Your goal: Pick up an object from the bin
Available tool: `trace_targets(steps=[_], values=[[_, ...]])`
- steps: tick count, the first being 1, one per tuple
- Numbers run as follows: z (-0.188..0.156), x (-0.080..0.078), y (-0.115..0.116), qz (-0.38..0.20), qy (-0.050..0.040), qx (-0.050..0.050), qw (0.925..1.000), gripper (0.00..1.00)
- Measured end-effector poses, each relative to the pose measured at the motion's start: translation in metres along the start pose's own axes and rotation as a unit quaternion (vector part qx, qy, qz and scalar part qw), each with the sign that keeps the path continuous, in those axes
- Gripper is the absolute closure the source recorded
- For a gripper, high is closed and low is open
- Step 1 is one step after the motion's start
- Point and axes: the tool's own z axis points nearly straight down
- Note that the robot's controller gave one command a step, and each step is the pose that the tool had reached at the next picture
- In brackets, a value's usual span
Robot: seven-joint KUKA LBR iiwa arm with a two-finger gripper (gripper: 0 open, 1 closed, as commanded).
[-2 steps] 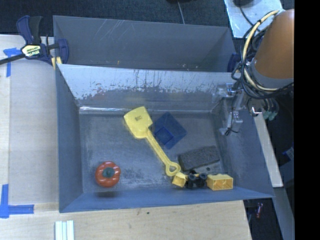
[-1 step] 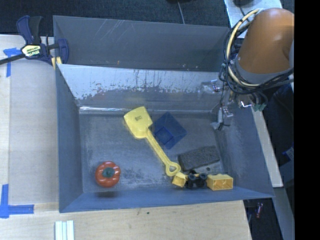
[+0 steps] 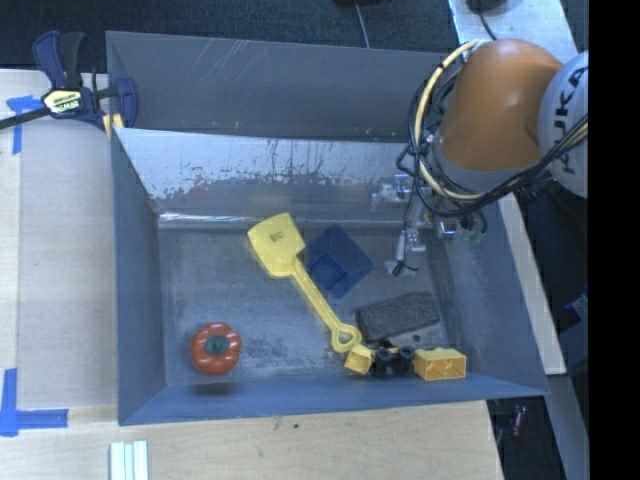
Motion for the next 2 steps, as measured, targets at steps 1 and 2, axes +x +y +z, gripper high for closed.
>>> trace_targets(steps=[1,2], values=[[0.0466,0.0078,0.0179,-0.099,0.0003,0.0,0.9951,0.0],[0.0496,0.0099,0.0238,-0.081,-0.0023,0.001,0.9967,0.0]])
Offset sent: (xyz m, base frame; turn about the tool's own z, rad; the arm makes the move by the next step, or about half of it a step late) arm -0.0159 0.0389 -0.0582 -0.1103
